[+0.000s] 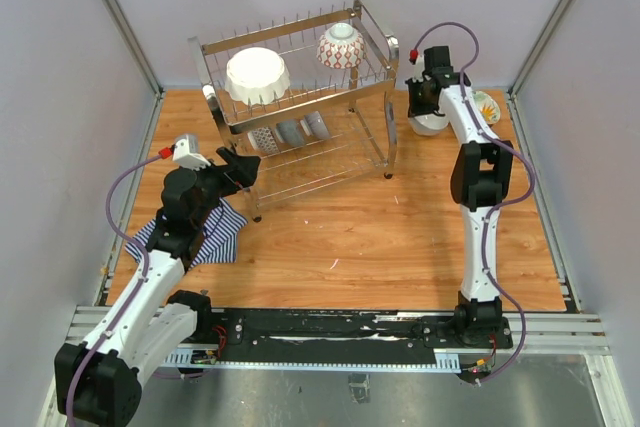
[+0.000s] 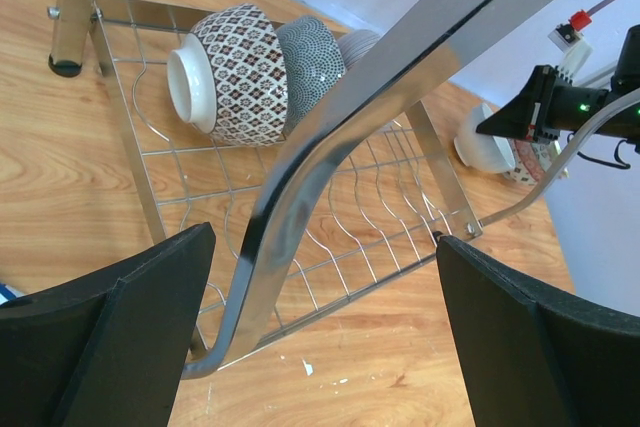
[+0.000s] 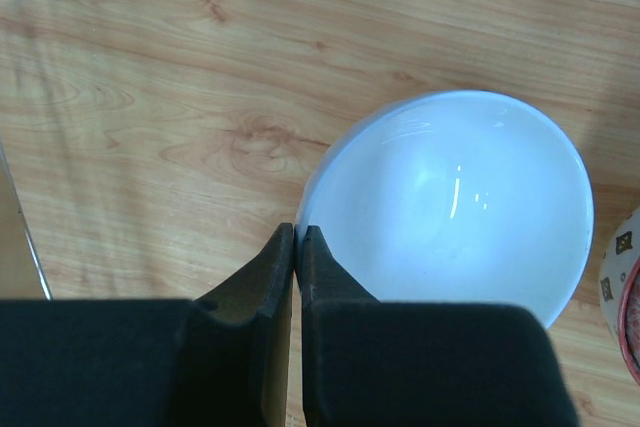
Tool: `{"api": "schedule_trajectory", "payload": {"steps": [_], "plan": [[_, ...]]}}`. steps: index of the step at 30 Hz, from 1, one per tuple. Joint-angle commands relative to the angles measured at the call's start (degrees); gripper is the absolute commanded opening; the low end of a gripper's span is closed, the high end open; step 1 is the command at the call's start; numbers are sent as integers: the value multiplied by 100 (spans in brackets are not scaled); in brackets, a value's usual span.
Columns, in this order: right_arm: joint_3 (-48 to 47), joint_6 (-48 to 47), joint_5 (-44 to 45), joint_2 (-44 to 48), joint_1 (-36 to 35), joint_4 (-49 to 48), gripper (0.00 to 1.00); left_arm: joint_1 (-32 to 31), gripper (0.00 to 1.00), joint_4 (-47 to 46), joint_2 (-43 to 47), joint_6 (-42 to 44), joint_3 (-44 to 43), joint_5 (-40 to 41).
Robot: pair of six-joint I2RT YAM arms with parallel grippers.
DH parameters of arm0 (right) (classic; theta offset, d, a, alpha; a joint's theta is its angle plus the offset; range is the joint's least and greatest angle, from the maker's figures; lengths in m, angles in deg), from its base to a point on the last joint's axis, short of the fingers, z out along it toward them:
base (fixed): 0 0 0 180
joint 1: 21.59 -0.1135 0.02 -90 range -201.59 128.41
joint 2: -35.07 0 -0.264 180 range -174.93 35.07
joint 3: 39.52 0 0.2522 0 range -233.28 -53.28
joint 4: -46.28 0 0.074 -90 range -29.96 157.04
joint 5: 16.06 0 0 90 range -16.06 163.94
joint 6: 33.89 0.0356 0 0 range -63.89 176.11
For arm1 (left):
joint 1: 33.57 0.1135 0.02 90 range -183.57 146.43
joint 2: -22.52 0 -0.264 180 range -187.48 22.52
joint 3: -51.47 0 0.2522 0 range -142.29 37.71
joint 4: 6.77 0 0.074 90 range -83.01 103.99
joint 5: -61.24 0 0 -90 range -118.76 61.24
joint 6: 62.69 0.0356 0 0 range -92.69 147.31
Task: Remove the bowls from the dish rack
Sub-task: Place the bowl at the corner of the board, then pick up the bowl from the dish rack.
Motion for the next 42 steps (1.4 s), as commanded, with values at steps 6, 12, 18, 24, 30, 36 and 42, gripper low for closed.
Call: {"api": "schedule_trajectory", "payload": {"steps": [6,12,18,24,30,36,42], "plan": [[-344,-154,337,-156,-263,-52,15,-46,98,-177,-31,71,-103,-59],[-201,-121,282,-79,-289,-124,27,-47,98,-152,30,72,-77,-42],[47,-46,210,154,-289,-303,40,-51,98,-89,123,75,-73,-8],[251,49,12,630,-273,-517,42,-45,98,-17,217,75,-82,-1],[678,289,-487,1206,-113,-885,42,-47,98,33,320,58,-64,19],[1399,663,-1734,1677,154,-1660,41,-47,98,59,357,53,-68,10],[1002,1243,-3928,1172,368,-2340,41,-52,98,79,387,53,-75,12]]}}
